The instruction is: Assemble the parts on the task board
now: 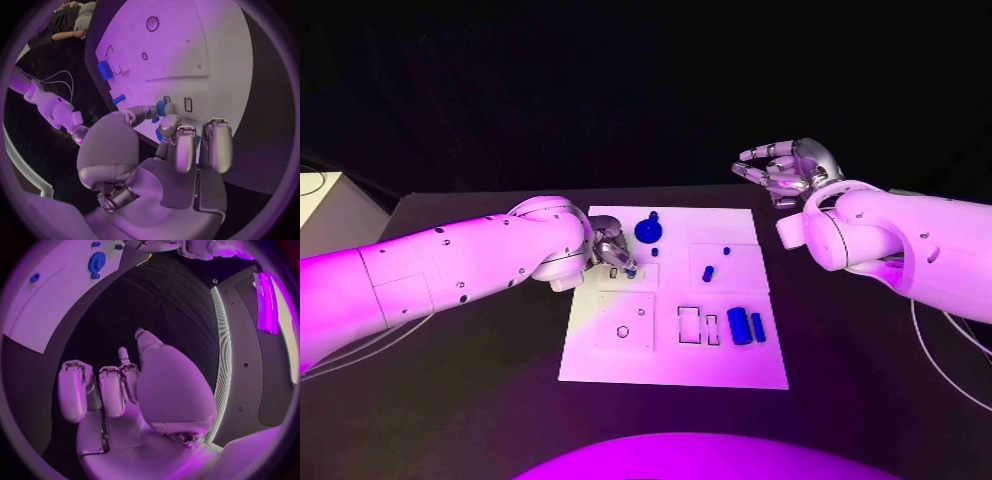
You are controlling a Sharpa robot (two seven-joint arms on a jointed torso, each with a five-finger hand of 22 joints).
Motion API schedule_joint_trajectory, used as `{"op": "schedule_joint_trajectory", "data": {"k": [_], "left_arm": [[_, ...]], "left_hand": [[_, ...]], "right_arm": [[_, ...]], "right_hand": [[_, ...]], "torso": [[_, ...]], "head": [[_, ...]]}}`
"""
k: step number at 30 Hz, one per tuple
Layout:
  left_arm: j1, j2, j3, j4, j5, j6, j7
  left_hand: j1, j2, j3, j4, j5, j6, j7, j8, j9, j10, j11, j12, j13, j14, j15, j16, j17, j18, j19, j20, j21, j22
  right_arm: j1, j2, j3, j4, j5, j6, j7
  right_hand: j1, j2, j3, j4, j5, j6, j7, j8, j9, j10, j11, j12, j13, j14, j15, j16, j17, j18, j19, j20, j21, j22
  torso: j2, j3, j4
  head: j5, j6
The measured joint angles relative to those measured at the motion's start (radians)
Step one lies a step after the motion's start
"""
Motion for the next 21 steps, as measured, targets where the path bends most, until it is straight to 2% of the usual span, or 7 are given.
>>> {"op": "schedule_joint_trajectory", "data": {"k": [21], "left_arm": [[-0.001, -0.003, 0.0, 0.001, 0.001, 0.009, -0.004]], "left_hand": [[0.0, 0.0, 0.0, 0.0, -0.001, 0.0, 0.0, -0.005, 0.0, 0.003, 0.003, 0.0, 0.003, 0.0, 0.0, 0.0, 0.0, 0.0, 0.0, 0.0, 0.0, 0.0]], "right_arm": [[-0.002, 0.0, 0.0, -0.002, 0.0, 0.002, -0.001]], "right_hand": [[0.0, 0.0, 0.003, 0.003, 0.0, 0.0, 0.0, 0.0, 0.0, 0.0, 0.0, 0.0, 0.0, 0.0, 0.0, 0.0, 0.0, 0.0, 0.0, 0.0, 0.0, 0.0]], "torso": [[-0.001, 0.0002, 0.0001]], "head": [[0.0, -0.006]]}}
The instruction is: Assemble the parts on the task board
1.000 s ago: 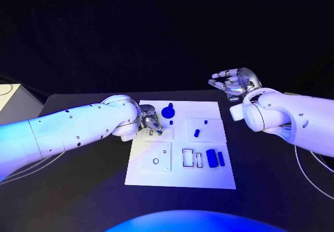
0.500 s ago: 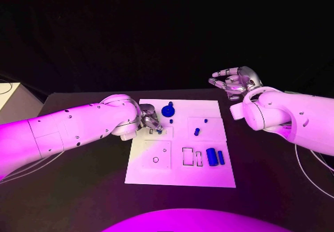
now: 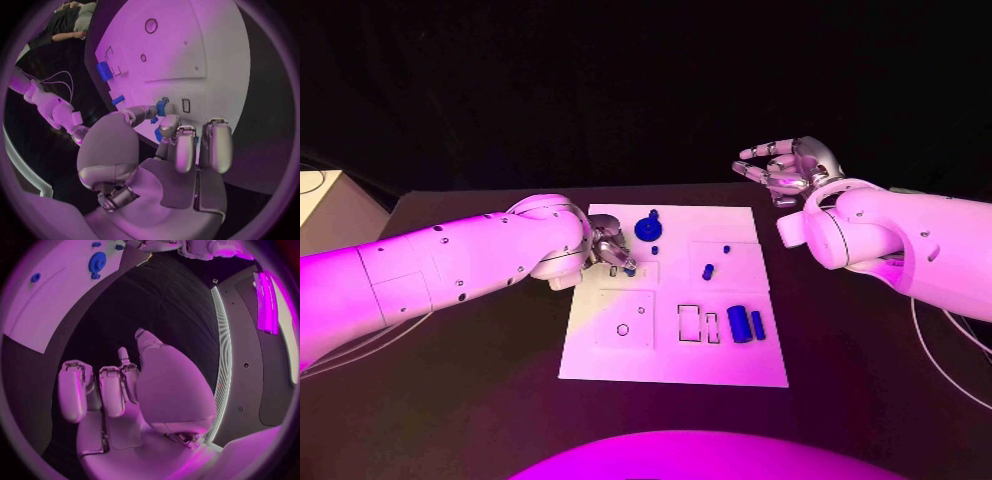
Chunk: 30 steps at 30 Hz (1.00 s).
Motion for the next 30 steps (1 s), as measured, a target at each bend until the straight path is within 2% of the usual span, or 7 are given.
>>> {"op": "schedule_joint_trajectory", "data": {"k": [30], "left_arm": [[0.0, 0.006, 0.0, -0.01, 0.0, 0.02, -0.004]], "left_hand": [[0.0, 0.0, 0.0, 0.0, 0.003, 0.005, 0.001, 0.001, 0.0, 0.004, -0.003, 0.0, 0.0, 0.004, -0.003, 0.0, 0.0, 0.0, 0.0, 0.0, 0.004, 0.0]], "right_arm": [[-0.001, 0.001, 0.0, -0.002, 0.0, 0.002, -0.002]], "right_hand": [[-0.002, -0.002, 0.0, 0.0, 0.0, 0.0, 0.0, 0.0, 0.001, 0.0, 0.0, 0.0, 0.0, 0.0, 0.0, 0.0, 0.0, 0.0, 0.0, 0.0, -0.004, 0.0]], "torso": [[0.0, 0.0002, 0.0]], "head": [[0.0, -0.005]]}}
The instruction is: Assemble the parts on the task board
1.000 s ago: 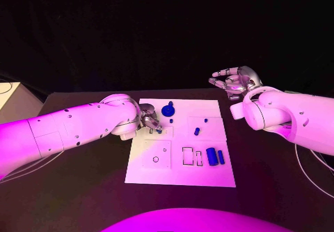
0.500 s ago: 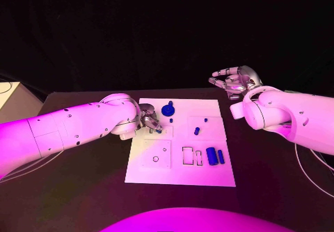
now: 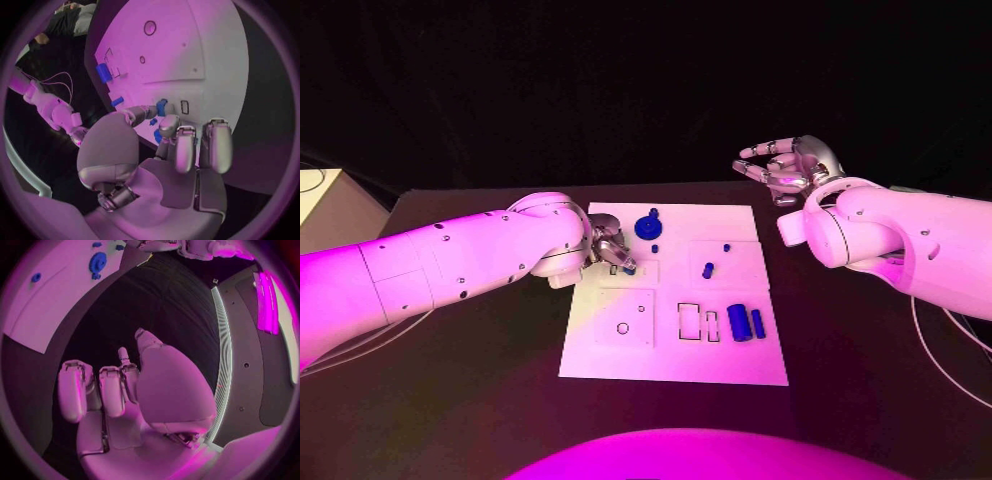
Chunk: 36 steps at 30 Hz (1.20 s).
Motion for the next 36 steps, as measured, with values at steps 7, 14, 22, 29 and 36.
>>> {"op": "schedule_joint_trajectory", "data": {"k": [7, 14, 22, 29, 36], "left_arm": [[0.0, 0.006, 0.0, -0.005, 0.0, 0.004, -0.005], [0.001, 0.013, 0.001, -0.009, -0.002, 0.014, -0.012], [0.002, 0.019, 0.001, -0.01, -0.008, 0.028, -0.022], [0.003, 0.025, 0.001, -0.014, -0.011, 0.029, -0.028], [0.002, 0.035, 0.001, -0.019, -0.012, 0.027, -0.029]], "left_hand": [[0.0, 0.0, 0.0, 0.0, 0.0, 0.0, 0.0, 0.0, 0.0, 0.0, 0.0, 0.0, 0.0, 0.0, 0.0, 0.0, 0.0, 0.0, 0.0, 0.0, 0.0, 0.0], [0.0, 0.0, 0.0, 0.0, 0.0, 0.0, 0.0, 0.0, 0.002, 0.001, 0.001, 0.004, 0.009, 0.0, 0.0, 0.0, 0.0, 0.0, 0.0, 0.0, 0.0, 0.0], [0.0, 0.0, -0.003, -0.003, 0.016, 0.007, 0.0, 0.0, 0.001, 0.012, -0.002, 0.011, 0.018, -0.004, -0.003, 0.004, 0.0, 0.0, 0.004, -0.004, 0.0, 0.0], [0.0, 0.0, -0.003, -0.003, 0.016, 0.01, 0.001, -0.003, 0.002, 0.014, -0.004, 0.011, 0.018, -0.004, -0.003, 0.004, 0.0, 0.0, 0.004, -0.004, 0.0, 0.0], [-0.009, 0.007, -0.014, -0.014, 0.011, 0.024, -0.006, -0.006, 0.004, 0.033, -0.009, 0.011, 0.026, -0.004, -0.003, 0.004, 0.0, 0.0, 0.004, -0.004, 0.0, 0.001]], "right_arm": [[0.0, 0.0, 0.0, 0.0, 0.0, 0.0, 0.0], [0.0, 0.0, 0.0, 0.0, 0.0, 0.001, -0.001], [0.0, 0.0, 0.0, 0.0, 0.0, 0.001, -0.001], [-0.001, 0.0, 0.0, 0.0, 0.0, 0.001, -0.001], [-0.001, 0.0, 0.0, 0.0, 0.0, 0.002, -0.001]], "right_hand": [[-0.002, -0.002, 0.0, 0.0, 0.0, 0.0, 0.0, 0.0, 0.0, 0.0, 0.0, 0.0, 0.0, 0.0, 0.0, 0.0, 0.0, 0.0, 0.0, 0.0, 0.0, 0.0], [-0.002, -0.002, 0.0, 0.0, 0.0, 0.0, 0.0, 0.0, 0.0, 0.0, 0.0, 0.0, 0.0, 0.0, 0.0, 0.0, 0.0, 0.0, 0.0, 0.0, 0.0, 0.001], [-0.002, -0.002, 0.0, 0.0, 0.0, 0.0, 0.0, 0.0, 0.0, 0.0, 0.0, 0.0, 0.0, 0.0, 0.0, 0.0, 0.0, 0.0, 0.0, 0.0, 0.0, 0.001], [-0.002, -0.002, 0.0, 0.0, 0.0, 0.0, 0.0, 0.0, 0.0, 0.0, 0.0, 0.0, 0.0, 0.0, 0.0, 0.0, 0.0, 0.0, 0.0, 0.0, 0.0, 0.001], [-0.002, -0.002, 0.0, 0.0, 0.0, 0.0, 0.0, 0.004, 0.0, 0.0, 0.0, 0.0, 0.001, 0.0, 0.0, 0.0, 0.0, 0.0, 0.0, 0.0, 0.0, 0.0]], "torso": [[0.001, 0.0007, 0.0], [0.001, 0.0007, -0.0002], [0.0, 0.0007, 0.0004], [0.0, 0.0007, 0.0006], [0.0, 0.0007, 0.0]], "head": [[0.001, -0.002], [0.0, -0.007], [-0.002, -0.011], [-0.002, -0.012], [-0.004, -0.012]]}}
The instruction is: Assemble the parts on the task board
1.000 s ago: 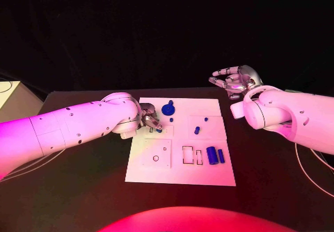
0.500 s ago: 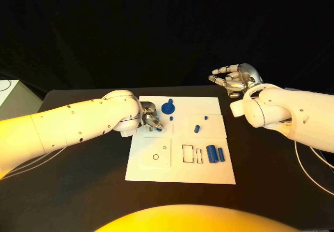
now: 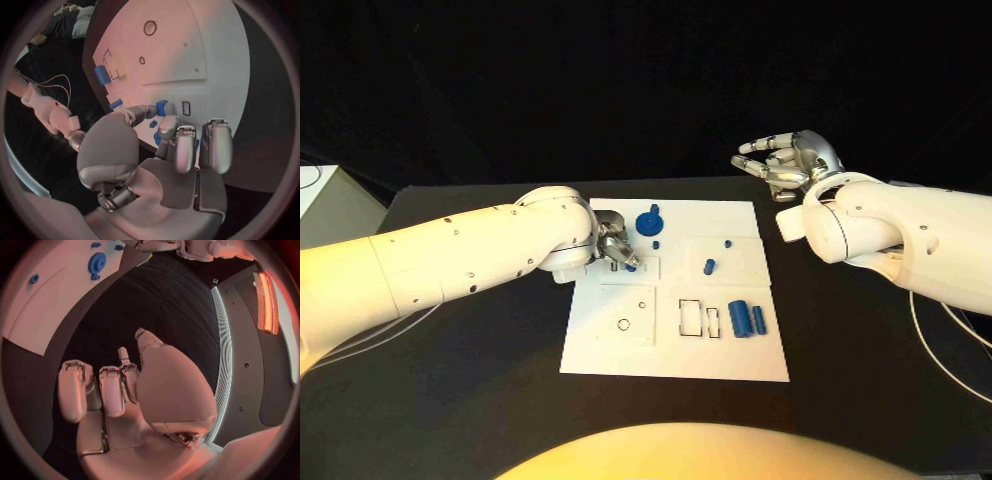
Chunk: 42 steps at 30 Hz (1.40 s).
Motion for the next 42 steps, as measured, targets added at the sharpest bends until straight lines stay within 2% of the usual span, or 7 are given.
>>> {"op": "schedule_joint_trajectory", "data": {"k": [11, 19, 27, 36, 38, 40, 42], "left_arm": [[-0.002, 0.009, -0.001, -0.01, 0.001, -0.005, -0.001], [-0.002, 0.01, -0.001, -0.011, 0.001, -0.004, -0.002], [-0.003, 0.008, -0.001, -0.011, 0.002, -0.004, -0.003], [-0.005, 0.002, -0.002, -0.005, 0.001, -0.007, -0.002], [-0.006, 0.0, -0.002, -0.003, 0.001, -0.009, -0.002], [-0.006, -0.002, -0.002, 0.0, 0.001, -0.011, -0.002], [-0.006, -0.005, -0.002, 0.003, 0.0, -0.014, -0.001]], "left_hand": [[-0.023, -0.007, -0.029, -0.029, -0.009, 0.005, -0.016, -0.011, 0.007, 0.003, -0.003, 0.0, 0.0, 0.0, -0.008, 0.0, 0.0, 0.0, 0.0, -0.007, 0.0, 0.0], [-0.045, -0.023, -0.065, -0.065, -0.02, 0.028, -0.039, -0.037, -0.003, 0.01, -0.01, 0.0, 0.005, 0.004, -0.011, 0.0, 0.0, 0.0, 0.004, -0.011, 0.0, 0.0], [-0.048, -0.026, -0.143, -0.023, -0.023, 0.046, -0.046, -0.053, -0.008, 0.01, -0.01, 0.0, 0.009, 0.004, -0.011, 0.0, 0.0, 0.0, 0.004, -0.011, 0.0, 0.0], [-0.058, -0.037, -0.231, 0.033, -0.026, 0.049, -0.039, -0.064, -0.011, 0.0, -0.008, -0.007, 0.003, 0.004, -0.011, 0.0, 0.0, 0.0, 0.004, -0.011, -0.003, 0.0], [-0.058, -0.037, -0.246, 0.048, -0.036, 0.051, -0.037, -0.064, -0.01, 0.0, -0.008, -0.007, 0.003, 0.004, -0.011, 0.0, 0.0, 0.0, 0.004, -0.011, -0.004, 0.0], [-0.062, -0.041, -0.273, 0.075, -0.088, 0.051, -0.037, -0.07, -0.009, 0.0, -0.008, -0.007, 0.005, 0.004, -0.011, 0.0, 0.0, 0.0, 0.004, -0.011, -0.004, 0.0], [-0.059, -0.044, -0.287, 0.089, -0.118, 0.051, -0.037, -0.071, -0.007, 0.0, -0.008, -0.007, 0.007, 0.004, -0.011, 0.0, 0.0, 0.0, 0.004, -0.011, -0.004, 0.0]], "right_arm": [[-0.001, 0.0, 0.0, 0.0, 0.0, 0.002, 0.0], [-0.002, -0.001, 0.0, 0.0, 0.0, 0.003, 0.0], [-0.002, -0.001, 0.0, 0.0, 0.0, 0.004, 0.0], [-0.005, -0.002, 0.0, 0.0, 0.0, 0.005, 0.0], [-0.006, -0.002, 0.0, -0.001, 0.0, 0.006, 0.0], [-0.006, -0.001, 0.0, -0.001, 0.0, 0.006, 0.0], [-0.007, -0.001, 0.0, -0.001, 0.0, 0.006, 0.0]], "right_hand": [[0.0, 0.0, 0.003, 0.003, 0.0, 0.0, 0.0, 0.0, 0.001, 0.0, 0.0, 0.0, 0.0, 0.0, 0.0, -0.004, 0.0, 0.0, 0.0, 0.0, -0.005, 0.0], [-0.006, -0.002, 0.003, 0.003, 0.0, 0.0, 0.0, 0.0, 0.001, 0.0, 0.0, 0.0, 0.0, 0.0, 0.0, -0.004, 0.0, 0.0, 0.0, 0.0, -0.005, 0.0], [-0.009, 0.001, 0.003, 0.003, 0.0, 0.0, 0.0, 0.0, 0.001, 0.0, 0.0, 0.0, 0.0, 0.0, 0.0, -0.004, 0.0, 0.0, 0.0, 0.0, -0.005, 0.0], [-0.009, 0.001, 0.003, 0.003, 0.0, 0.0, 0.0, 0.0, 0.001, 0.0, 0.0, 0.0, 0.0, 0.0, 0.0, -0.004, 0.0, 0.0, 0.0, 0.0, -0.009, 0.0], [-0.009, 0.001, 0.003, 0.003, 0.0, 0.0, 0.0, 0.0, 0.001, 0.0, 0.0, 0.0, 0.0, 0.0, 0.0, -0.004, 0.0, 0.0, 0.0, 0.0, -0.009, 0.0], [-0.012, -0.002, 0.003, 0.003, 0.0, 0.0, 0.0, 0.0, 0.001, 0.0, 0.0, -0.004, -0.001, 0.0, 0.0, -0.004, 0.0, 0.0, 0.0, 0.0, -0.009, 0.0], [-0.013, -0.003, 0.003, 0.003, 0.0, 0.0, 0.0, 0.0, 0.001, 0.0, 0.0, -0.004, -0.001, 0.0, 0.0, -0.004, 0.0, 0.0, 0.0, 0.0, -0.009, 0.0]], "torso": [[0.0, 0.0007, -0.0006], [0.0, 0.0006, 0.0006], [-0.002, -0.0006, 0.0012], [-0.003, -0.0018, 0.001], [-0.003, -0.0023, 0.001], [-0.002, -0.0025, 0.0009], [-0.002, -0.003, 0.0009]], "head": [[-0.004, 0.001], [-0.006, -0.003], [-0.007, -0.007], [-0.005, 0.0], [-0.005, 0.002], [-0.006, 0.004], [-0.006, 0.005]]}}
